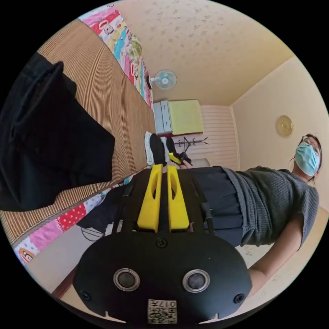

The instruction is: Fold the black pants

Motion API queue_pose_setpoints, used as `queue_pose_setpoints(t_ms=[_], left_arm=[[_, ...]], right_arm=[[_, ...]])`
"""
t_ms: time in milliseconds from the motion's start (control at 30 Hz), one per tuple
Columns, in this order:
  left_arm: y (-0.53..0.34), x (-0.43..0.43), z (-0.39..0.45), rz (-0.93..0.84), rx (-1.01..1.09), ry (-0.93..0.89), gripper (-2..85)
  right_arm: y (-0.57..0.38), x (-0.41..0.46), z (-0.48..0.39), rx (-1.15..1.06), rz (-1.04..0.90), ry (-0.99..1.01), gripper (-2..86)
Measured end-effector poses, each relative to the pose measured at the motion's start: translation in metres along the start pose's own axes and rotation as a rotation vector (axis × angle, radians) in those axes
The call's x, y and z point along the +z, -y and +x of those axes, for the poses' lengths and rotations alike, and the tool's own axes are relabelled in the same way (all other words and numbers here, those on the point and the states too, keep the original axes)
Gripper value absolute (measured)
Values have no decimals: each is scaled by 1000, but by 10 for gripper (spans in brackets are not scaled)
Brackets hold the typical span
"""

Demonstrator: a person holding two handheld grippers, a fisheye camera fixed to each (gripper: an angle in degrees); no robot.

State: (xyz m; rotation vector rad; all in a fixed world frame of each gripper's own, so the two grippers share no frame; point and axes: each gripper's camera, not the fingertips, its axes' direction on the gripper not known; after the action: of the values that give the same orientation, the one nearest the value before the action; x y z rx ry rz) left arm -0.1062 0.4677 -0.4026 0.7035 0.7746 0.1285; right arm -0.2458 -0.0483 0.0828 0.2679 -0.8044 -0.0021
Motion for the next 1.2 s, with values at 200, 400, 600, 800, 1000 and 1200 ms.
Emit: queue_pose_setpoints(t_ms=[200,400,600,800,1000,1200], left_arm=[[38,-57,-50,514,-336,434,104],[127,-5,-92,602,-587,773,175],[162,84,-127,466,-778,1191,131],[87,101,-135,593,-811,949,55],[-62,81,-102,656,-326,346,36],[-178,97,16,419,337,76,27]], right_arm=[[7,16,3,29,-17,12,3],[19,38,-14,-8,-97,-43,3],[22,66,-30,-93,-230,-186,4],[23,82,-15,-102,-244,-146,3],[26,77,7,-99,-205,-105,3],[32,70,17,-208,-200,-2,3]])
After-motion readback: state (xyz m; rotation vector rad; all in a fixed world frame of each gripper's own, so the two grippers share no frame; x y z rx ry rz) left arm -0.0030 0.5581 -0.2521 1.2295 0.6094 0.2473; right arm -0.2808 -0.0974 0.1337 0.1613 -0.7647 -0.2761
